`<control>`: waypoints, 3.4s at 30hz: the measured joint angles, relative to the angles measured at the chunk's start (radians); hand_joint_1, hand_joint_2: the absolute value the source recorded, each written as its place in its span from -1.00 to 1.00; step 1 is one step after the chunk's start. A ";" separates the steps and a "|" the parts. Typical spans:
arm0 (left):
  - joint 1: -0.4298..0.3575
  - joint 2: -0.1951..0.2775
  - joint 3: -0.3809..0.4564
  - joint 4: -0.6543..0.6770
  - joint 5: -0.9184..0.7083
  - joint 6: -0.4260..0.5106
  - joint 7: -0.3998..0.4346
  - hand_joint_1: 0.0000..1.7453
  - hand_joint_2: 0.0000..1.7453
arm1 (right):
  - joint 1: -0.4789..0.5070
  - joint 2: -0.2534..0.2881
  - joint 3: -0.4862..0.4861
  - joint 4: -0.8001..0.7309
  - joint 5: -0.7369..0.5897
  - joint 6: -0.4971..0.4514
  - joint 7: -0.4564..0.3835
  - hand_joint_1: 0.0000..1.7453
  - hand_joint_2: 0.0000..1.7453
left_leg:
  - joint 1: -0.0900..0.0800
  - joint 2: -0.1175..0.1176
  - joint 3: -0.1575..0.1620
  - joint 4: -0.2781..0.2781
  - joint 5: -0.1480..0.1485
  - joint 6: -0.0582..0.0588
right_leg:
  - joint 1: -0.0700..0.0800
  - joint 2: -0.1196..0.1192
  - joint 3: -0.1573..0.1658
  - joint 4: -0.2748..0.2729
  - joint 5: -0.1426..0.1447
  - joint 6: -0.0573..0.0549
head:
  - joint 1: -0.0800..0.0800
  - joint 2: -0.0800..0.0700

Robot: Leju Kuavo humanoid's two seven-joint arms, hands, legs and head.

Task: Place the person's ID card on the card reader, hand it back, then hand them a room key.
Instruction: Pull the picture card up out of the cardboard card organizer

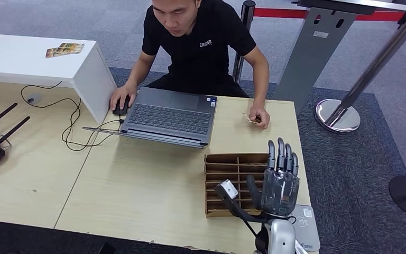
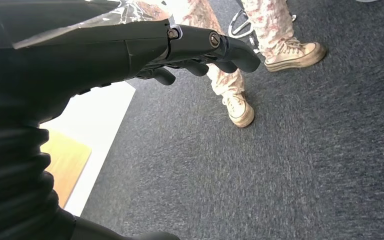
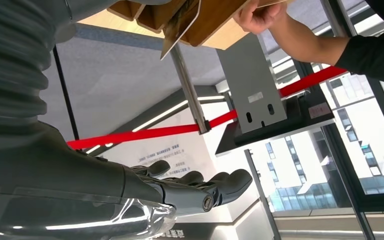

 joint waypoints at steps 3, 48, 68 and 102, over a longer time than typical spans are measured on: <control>0.000 0.000 -0.001 0.000 0.002 0.000 0.000 -1.00 1.00 | -0.004 -0.001 0.005 0.003 -0.003 0.000 -0.005 -1.00 1.00 | 0.000 0.000 0.000 0.000 0.000 0.000 | 0.000 0.000 0.000 0.000 0.000 0.000 | 0.000 0.000; 0.001 0.009 -0.021 -0.001 0.008 0.000 0.006 -1.00 1.00 | 0.001 -0.019 0.007 0.045 -0.003 0.000 -0.004 -1.00 1.00 | 0.000 0.000 0.000 0.000 0.000 0.000 | 0.000 0.000 0.000 0.000 0.000 0.000 | 0.000 0.000; 0.002 0.009 -0.021 -0.001 -0.006 0.000 0.005 -1.00 1.00 | 0.004 -0.035 0.006 0.045 0.007 0.000 0.007 -1.00 1.00 | 0.000 0.000 0.000 0.000 0.000 0.000 | 0.000 0.000 0.000 0.000 0.000 0.000 | 0.000 0.000; 0.002 0.009 -0.021 -0.002 -0.009 0.000 -0.008 -1.00 1.00 | -0.022 -0.033 0.013 0.046 -0.007 0.000 0.004 -1.00 1.00 | 0.000 0.000 0.000 0.000 0.000 0.000 | 0.000 0.000 0.000 0.000 0.000 0.000 | 0.000 0.000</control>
